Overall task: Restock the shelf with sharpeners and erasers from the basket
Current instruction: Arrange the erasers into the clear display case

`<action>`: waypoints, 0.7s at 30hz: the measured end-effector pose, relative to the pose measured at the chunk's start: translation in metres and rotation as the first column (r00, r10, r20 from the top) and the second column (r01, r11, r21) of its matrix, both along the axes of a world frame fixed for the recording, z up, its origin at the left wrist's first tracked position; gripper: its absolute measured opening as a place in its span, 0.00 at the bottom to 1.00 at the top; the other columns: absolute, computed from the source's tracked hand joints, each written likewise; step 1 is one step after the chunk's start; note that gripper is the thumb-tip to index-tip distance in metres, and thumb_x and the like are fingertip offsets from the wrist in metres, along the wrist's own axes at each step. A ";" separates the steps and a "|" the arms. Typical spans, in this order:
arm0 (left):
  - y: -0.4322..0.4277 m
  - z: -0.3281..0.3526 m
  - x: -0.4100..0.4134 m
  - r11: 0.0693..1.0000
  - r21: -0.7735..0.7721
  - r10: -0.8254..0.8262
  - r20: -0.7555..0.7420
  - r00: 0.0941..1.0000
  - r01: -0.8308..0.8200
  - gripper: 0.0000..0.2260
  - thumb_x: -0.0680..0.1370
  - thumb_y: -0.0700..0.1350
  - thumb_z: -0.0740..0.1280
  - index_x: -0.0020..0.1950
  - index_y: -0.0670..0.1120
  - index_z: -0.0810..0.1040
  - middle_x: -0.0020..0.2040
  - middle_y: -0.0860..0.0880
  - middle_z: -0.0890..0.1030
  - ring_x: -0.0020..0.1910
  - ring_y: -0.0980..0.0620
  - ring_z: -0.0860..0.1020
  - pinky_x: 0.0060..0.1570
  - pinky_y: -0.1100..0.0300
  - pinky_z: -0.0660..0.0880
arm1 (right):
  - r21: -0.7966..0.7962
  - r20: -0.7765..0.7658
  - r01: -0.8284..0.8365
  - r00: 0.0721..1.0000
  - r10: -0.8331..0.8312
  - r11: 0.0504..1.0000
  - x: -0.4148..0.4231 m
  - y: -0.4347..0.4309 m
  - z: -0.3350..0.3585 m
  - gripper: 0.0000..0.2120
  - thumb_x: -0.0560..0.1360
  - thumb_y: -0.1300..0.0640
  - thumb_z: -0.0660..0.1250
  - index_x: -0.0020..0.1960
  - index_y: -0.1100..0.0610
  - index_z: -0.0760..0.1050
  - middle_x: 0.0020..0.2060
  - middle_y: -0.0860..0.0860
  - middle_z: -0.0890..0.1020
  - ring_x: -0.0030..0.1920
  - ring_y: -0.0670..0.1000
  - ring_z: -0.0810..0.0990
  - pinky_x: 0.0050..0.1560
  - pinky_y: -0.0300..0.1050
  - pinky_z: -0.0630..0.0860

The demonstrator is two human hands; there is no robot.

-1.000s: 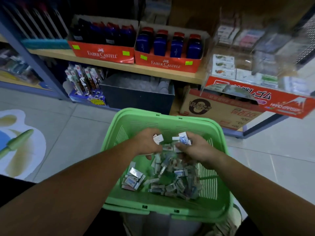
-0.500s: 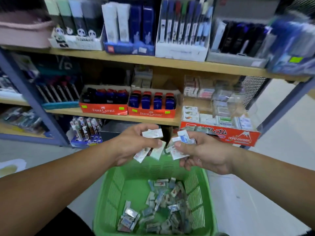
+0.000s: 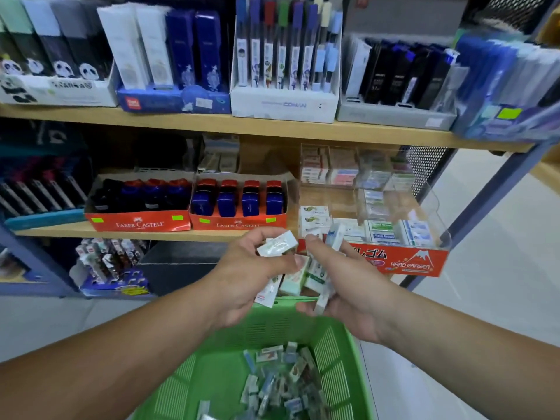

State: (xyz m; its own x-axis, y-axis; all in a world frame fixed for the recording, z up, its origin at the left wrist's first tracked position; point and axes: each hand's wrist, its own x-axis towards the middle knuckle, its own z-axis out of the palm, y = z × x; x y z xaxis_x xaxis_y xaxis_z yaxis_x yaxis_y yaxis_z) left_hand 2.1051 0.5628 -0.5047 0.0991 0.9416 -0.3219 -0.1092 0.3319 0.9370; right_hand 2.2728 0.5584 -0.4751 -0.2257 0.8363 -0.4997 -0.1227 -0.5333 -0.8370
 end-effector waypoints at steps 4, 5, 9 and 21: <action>0.013 -0.006 0.015 0.999 -0.027 0.016 -0.052 0.998 -0.018 0.23 0.68 0.37 0.81 0.59 0.53 0.82 0.51 0.51 0.88 0.55 0.50 0.85 0.58 0.52 0.77 | 0.019 0.043 -0.012 0.999 0.011 1.000 0.007 0.014 -0.016 0.10 0.80 0.48 0.72 0.61 0.43 0.80 0.53 0.51 0.88 0.49 0.56 0.86 0.42 0.49 0.78; 0.016 -0.009 0.017 0.999 -0.040 0.007 -0.049 0.999 -0.009 0.24 0.68 0.36 0.81 0.60 0.52 0.82 0.52 0.49 0.88 0.56 0.47 0.85 0.61 0.47 0.78 | 0.017 0.047 -0.010 0.999 0.009 1.000 0.008 0.017 -0.019 0.11 0.80 0.50 0.73 0.61 0.44 0.80 0.53 0.51 0.88 0.50 0.56 0.86 0.43 0.50 0.78; 0.025 -0.010 0.022 0.999 -0.052 0.005 0.031 1.000 -0.004 0.23 0.70 0.39 0.81 0.62 0.52 0.81 0.55 0.46 0.87 0.57 0.42 0.84 0.65 0.39 0.76 | -0.012 -0.032 0.034 0.999 -0.034 0.999 0.017 0.028 -0.022 0.11 0.79 0.58 0.74 0.61 0.54 0.80 0.44 0.54 0.86 0.37 0.54 0.81 0.35 0.47 0.75; 0.039 0.004 0.025 0.996 0.073 0.056 -0.181 0.982 -0.043 0.16 0.80 0.59 0.68 0.51 0.47 0.84 0.40 0.39 0.84 0.31 0.45 0.78 0.26 0.58 0.71 | 0.181 0.018 0.210 0.976 -0.217 0.961 0.047 0.055 -0.013 0.11 0.77 0.68 0.73 0.55 0.56 0.79 0.40 0.54 0.87 0.36 0.54 0.79 0.36 0.49 0.77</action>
